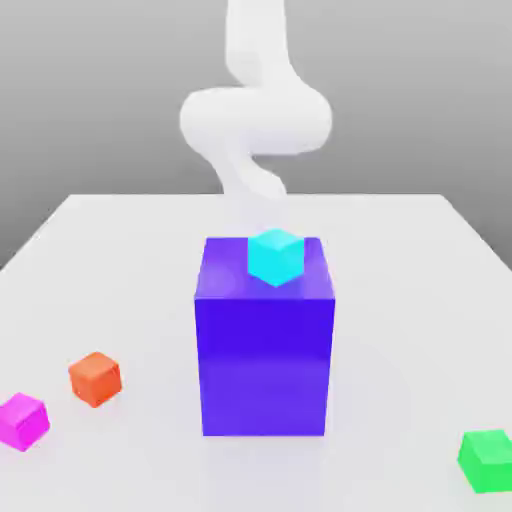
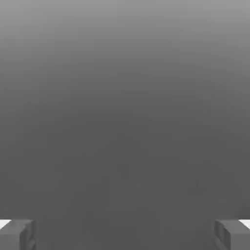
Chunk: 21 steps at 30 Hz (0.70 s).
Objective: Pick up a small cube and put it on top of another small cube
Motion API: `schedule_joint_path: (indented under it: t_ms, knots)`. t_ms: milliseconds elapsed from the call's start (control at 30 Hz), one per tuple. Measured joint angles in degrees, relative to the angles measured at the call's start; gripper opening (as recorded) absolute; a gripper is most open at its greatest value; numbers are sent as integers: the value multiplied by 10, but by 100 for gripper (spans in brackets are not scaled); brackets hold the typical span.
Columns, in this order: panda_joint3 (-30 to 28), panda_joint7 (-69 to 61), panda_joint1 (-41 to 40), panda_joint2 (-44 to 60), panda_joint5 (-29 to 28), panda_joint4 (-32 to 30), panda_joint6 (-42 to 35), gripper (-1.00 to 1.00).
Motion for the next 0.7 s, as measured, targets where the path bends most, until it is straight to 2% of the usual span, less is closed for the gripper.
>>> schedule_joint_path:
  t_ms: [367, 600, 700]
  knots:
    - [-109, -75, -34, 229, 23, -28, 86, 0]
    - [-167, -146, -75, 377, 71, -44, 139, 0]
    - [-174, -180, -108, 441, 96, -51, 161, 0]
